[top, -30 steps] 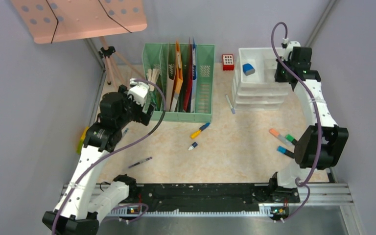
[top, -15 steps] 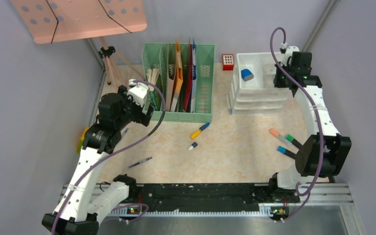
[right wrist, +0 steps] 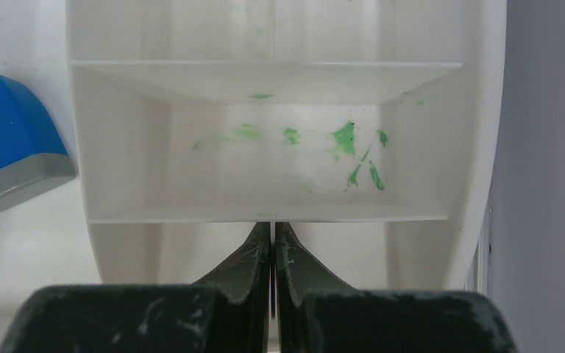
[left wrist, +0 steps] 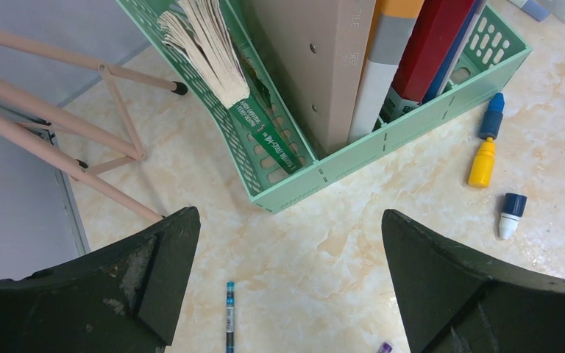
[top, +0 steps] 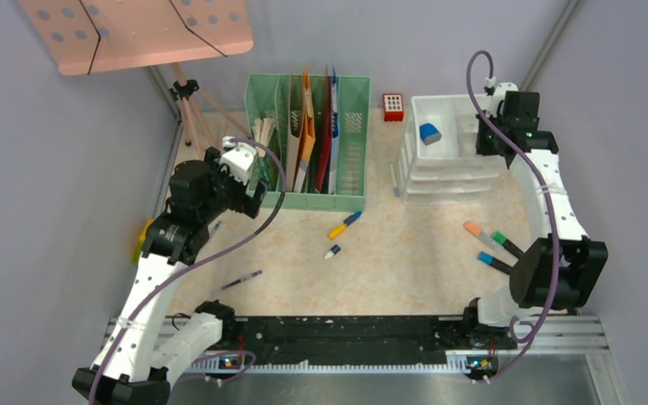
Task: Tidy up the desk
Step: Move the storage box to the center of the board.
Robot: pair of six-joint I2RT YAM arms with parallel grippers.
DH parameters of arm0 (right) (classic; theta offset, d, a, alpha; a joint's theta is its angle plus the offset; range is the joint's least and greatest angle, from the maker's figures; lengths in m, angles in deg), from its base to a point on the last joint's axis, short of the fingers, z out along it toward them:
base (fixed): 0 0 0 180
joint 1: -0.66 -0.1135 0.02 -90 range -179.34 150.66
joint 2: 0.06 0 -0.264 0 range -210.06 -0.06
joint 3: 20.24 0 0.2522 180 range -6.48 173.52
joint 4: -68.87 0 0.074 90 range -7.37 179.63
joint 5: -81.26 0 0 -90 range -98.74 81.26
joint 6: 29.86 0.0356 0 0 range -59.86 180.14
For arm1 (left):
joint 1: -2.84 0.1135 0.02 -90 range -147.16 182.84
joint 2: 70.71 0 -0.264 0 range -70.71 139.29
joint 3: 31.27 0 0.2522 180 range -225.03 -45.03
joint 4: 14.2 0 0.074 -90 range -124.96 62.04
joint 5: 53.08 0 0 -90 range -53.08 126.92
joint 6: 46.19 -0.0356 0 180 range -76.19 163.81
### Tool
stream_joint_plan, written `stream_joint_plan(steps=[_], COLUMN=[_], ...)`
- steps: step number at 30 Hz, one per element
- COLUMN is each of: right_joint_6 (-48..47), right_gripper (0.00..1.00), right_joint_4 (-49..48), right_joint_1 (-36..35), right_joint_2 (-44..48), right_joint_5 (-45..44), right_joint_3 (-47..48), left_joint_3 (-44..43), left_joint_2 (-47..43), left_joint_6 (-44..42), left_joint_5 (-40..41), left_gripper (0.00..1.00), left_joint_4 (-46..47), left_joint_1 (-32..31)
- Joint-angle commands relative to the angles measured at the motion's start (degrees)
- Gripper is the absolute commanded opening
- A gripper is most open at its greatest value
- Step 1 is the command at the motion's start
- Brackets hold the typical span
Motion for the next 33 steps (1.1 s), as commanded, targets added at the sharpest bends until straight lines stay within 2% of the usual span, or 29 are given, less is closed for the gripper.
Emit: stream_joint_plan(steps=[1,4,6,9,13,15,20,24,27,30,33], right_joint_6=[-1.7,-2.2,-2.3,-1.7,-0.1,0.8,3.9,8.5,11.0,11.9,12.1], right_gripper=[0.0,0.0,0.04,0.21,0.53,0.61,0.65,0.67,0.7,0.77,0.78], right_joint_4=[0.9,1.5,1.9,2.3,2.8,3.2,4.6,5.2,2.1,-0.5,-0.4], right_joint_1=[1.0,1.0,1.0,1.0,1.0,1.0,1.0,1.0,1.4,1.9,2.1], right_joint_2=[3.0,3.0,3.0,3.4,4.2,4.7,7.4,12.6,19.2,25.2,29.0], right_joint_5=[-2.0,-2.3,-2.3,-2.3,-1.8,-1.0,3.0,8.6,13.3,17.4,21.0], right_joint_3=[0.9,1.5,2.0,2.6,4.2,5.5,7.4,2.7,-4.5,-11.0,-16.0], left_joint_3=[-0.2,-0.1,-0.1,-0.1,-0.6,-1.3,-5.3,-10.8,-15.4,-20.9,-27.2], left_joint_2=[-0.3,-0.3,-0.3,-0.2,0.2,0.4,2.0,5.0,7.8,11.1,16.4], left_joint_6=[1.3,1.3,1.3,1.3,1.3,1.2,0.4,-0.7,-2.0,-3.4,-3.3], left_joint_5=[-1.3,-1.3,-1.3,-1.3,-1.3,-1.2,-4.1,-4.7,-1.5,3.3,7.5], left_gripper=[0.99,0.99,0.99,0.99,0.99,0.99,0.99,0.98,0.98,0.98,0.98], left_joint_4=[0.6,0.6,0.6,0.6,0.5,0.2,-2.8,-6.8,-9.6,-12.2,-14.2], left_joint_1=[0.0,0.0,0.0,0.0,0.0,0.0,-0.2,-2.5,-6.6,-12.7,-18.4])
